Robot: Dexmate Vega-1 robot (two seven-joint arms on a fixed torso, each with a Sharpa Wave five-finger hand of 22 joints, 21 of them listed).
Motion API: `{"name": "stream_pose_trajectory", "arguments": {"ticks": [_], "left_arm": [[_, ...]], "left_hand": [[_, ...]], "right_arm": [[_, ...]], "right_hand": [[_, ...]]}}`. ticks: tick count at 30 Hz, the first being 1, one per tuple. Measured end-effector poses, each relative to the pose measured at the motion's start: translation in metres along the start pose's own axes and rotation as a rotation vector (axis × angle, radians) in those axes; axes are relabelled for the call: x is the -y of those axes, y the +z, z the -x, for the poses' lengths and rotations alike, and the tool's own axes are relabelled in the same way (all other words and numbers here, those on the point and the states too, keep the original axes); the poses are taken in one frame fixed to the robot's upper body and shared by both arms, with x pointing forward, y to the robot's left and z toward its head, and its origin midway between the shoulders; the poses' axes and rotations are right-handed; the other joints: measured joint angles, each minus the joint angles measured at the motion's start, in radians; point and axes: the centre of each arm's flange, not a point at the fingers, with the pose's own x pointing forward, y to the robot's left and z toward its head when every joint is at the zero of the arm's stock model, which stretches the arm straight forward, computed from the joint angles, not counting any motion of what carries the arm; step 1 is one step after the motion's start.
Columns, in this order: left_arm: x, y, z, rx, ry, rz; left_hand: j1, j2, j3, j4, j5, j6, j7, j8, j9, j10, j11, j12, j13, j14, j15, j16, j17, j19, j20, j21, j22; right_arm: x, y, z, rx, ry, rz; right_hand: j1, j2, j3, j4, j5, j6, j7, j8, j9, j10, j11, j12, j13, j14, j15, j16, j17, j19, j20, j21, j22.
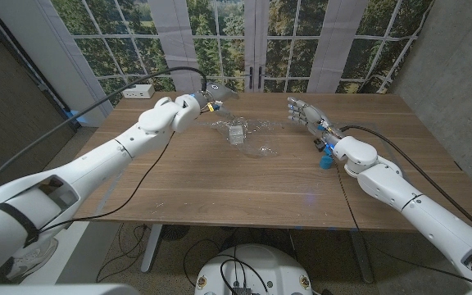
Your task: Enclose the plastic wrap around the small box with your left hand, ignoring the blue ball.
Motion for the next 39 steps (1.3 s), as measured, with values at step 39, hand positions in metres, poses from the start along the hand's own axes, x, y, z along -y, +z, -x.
{"name": "stream_pose_trajectory", "arguments": {"ticks": [39], "left_arm": [[-0.021,0.002,-0.074,0.019,-0.109,0.103]], "left_hand": [[0.098,-0.047,0.195,-0.066,-0.25,0.159,0.019,-0.004,0.002,-0.063,0.014,-0.044,-0.042,-0.127,0.006,-0.054,-0.021,-0.113,0.069,-0.046,-0.006]], "right_arm": [[0.001,0.023,0.011,0.075,0.007,0.051]], "right_hand": [[0.0,0.0,0.0,0.0,0.0,0.009,0.002,0.0,0.0,0.011,0.0,0.0,0.0,0.0,0.0,0.0,0.0,0.0,0.0,0.0,0.0]]}}
